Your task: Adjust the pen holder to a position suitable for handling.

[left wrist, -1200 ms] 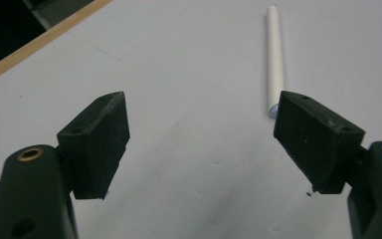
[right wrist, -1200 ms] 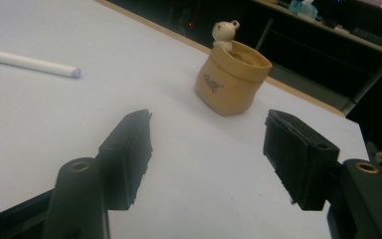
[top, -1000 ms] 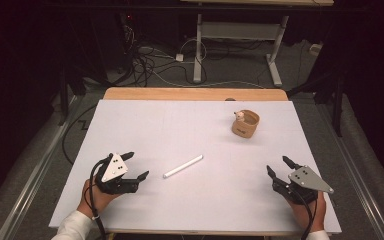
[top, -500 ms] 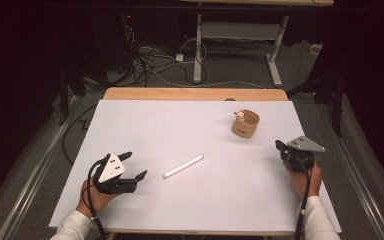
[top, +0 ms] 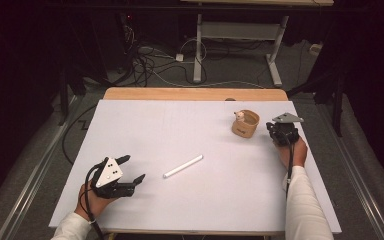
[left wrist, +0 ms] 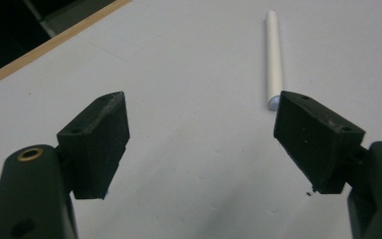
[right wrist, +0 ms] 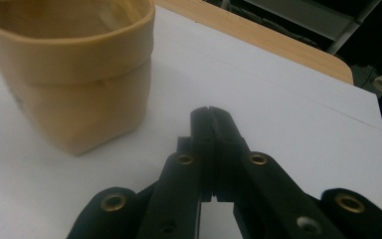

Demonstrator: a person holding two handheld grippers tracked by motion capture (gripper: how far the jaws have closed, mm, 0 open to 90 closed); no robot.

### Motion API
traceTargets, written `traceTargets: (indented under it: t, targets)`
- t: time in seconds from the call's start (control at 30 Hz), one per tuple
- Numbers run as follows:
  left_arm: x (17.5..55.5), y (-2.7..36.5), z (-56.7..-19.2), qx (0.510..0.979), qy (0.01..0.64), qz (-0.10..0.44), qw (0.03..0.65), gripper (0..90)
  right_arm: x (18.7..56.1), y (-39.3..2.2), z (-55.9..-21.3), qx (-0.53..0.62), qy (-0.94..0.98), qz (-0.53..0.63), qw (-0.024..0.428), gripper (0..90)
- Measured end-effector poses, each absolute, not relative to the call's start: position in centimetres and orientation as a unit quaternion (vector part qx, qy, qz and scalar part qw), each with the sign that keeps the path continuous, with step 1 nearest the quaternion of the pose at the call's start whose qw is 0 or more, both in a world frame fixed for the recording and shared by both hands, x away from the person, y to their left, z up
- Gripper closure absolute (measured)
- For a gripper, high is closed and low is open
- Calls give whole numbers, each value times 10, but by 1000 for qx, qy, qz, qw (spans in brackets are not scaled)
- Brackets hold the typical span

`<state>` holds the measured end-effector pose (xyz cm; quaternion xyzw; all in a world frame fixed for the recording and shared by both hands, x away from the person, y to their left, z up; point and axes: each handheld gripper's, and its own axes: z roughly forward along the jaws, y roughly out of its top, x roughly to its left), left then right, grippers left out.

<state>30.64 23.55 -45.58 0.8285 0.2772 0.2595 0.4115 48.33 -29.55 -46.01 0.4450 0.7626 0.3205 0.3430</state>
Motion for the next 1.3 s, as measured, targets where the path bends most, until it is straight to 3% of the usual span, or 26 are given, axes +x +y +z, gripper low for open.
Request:
traceTargets:
  t: [0.43, 0.93, 1.3]
  targets:
    - [308, 240, -458, 829, 283, 250, 411, 208, 517, -271, -463, 443, 769, 315, 335, 900]
    - [306, 237, -458, 834, 269, 253, 409, 208, 520, -269, -468, 441, 778, 326, 307, 900]
    - [306, 236, -457, 835, 265, 255, 408, 208, 517, -245, -469, 409, 802, 321, 295, 900]
